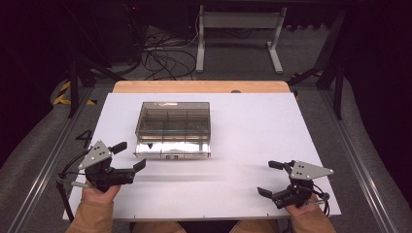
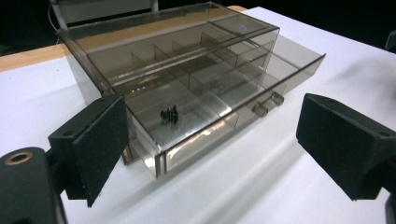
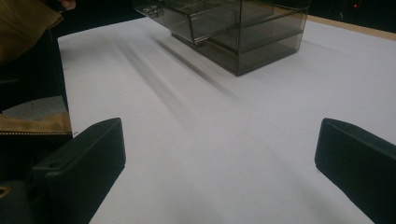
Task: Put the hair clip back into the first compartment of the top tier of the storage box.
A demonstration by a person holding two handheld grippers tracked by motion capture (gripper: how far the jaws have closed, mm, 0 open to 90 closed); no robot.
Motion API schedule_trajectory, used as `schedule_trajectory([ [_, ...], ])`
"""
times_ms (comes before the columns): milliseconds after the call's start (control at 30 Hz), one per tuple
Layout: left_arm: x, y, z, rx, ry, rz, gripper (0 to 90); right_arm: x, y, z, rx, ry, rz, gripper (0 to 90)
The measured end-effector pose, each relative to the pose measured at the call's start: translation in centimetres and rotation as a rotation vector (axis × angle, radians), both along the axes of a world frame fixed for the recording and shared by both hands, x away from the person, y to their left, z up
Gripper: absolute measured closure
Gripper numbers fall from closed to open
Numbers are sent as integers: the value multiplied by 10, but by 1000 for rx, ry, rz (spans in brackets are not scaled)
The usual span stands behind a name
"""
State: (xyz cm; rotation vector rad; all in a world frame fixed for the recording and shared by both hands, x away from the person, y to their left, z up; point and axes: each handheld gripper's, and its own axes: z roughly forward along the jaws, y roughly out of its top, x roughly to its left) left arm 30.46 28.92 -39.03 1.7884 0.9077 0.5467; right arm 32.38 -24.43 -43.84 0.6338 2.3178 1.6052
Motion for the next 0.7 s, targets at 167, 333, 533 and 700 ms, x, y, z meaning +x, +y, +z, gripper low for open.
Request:
schedule_trajectory([
  [167,-10,3,-11,27,-21,-2,100,0,-1,0,0,1,0,22],
  [333,-15,3,-19,47,-27,-1,97,0,-2,0,3,0,0,22],
  [533,-20,7,-29,46,-9,-1,91,0,-1,0,1,0,-1,22],
  [700,-25,11,-39,47,4,0,87,0,-1,0,0,1,-1,23],
])
